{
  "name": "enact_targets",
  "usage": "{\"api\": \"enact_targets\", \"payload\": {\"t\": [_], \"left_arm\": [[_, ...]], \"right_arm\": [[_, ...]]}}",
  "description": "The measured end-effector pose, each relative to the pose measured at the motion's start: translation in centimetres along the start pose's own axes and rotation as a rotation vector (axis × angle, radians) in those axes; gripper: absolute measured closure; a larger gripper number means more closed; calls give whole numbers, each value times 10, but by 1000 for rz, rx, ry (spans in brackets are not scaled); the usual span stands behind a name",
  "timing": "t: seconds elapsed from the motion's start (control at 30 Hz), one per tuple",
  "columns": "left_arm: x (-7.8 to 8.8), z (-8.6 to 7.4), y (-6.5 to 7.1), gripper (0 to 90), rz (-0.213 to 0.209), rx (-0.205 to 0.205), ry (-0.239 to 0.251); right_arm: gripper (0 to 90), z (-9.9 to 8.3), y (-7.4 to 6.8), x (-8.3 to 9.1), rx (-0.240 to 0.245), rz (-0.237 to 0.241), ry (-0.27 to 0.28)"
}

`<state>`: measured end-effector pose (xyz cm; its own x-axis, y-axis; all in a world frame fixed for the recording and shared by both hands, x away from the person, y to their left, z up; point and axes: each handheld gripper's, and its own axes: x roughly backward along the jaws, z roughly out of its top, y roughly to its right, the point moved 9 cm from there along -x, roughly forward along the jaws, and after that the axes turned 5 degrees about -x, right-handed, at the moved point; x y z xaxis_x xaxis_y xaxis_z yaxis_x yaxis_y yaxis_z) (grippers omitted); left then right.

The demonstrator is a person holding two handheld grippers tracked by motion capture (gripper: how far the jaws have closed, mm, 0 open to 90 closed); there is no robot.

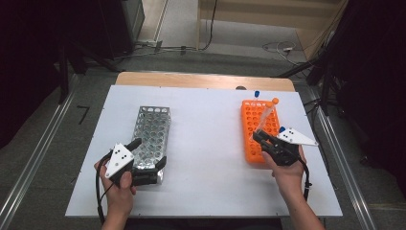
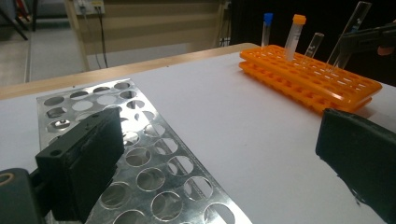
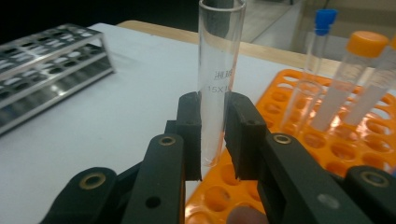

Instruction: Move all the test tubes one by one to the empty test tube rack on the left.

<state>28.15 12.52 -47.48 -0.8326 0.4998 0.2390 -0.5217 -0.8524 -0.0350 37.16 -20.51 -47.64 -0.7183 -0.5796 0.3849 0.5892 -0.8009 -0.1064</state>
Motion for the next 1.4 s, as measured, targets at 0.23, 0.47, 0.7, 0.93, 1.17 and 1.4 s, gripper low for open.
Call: {"api": "enact_targets", "payload": {"t": [0.23,0.47,0.7,0.93,1.17,1.4], "left_arm": [[-7,2,16,17,-54,3,-2],[-15,6,36,48,-80,2,-20],[-22,11,60,108,-138,-7,-33],[-26,12,77,292,-202,-5,-53],[-29,11,89,478,-276,10,-59],[-32,9,101,555,-318,0,-76]], "right_arm": [[742,-3,-26,2,7,93,-35],[742,-10,-54,-1,30,182,-72],[742,-22,-81,-9,73,243,-122],[742,-35,-110,-16,126,292,-167],[742,-45,-137,-20,183,344,-195],[742,-52,-158,-21,225,385,-220]]}}
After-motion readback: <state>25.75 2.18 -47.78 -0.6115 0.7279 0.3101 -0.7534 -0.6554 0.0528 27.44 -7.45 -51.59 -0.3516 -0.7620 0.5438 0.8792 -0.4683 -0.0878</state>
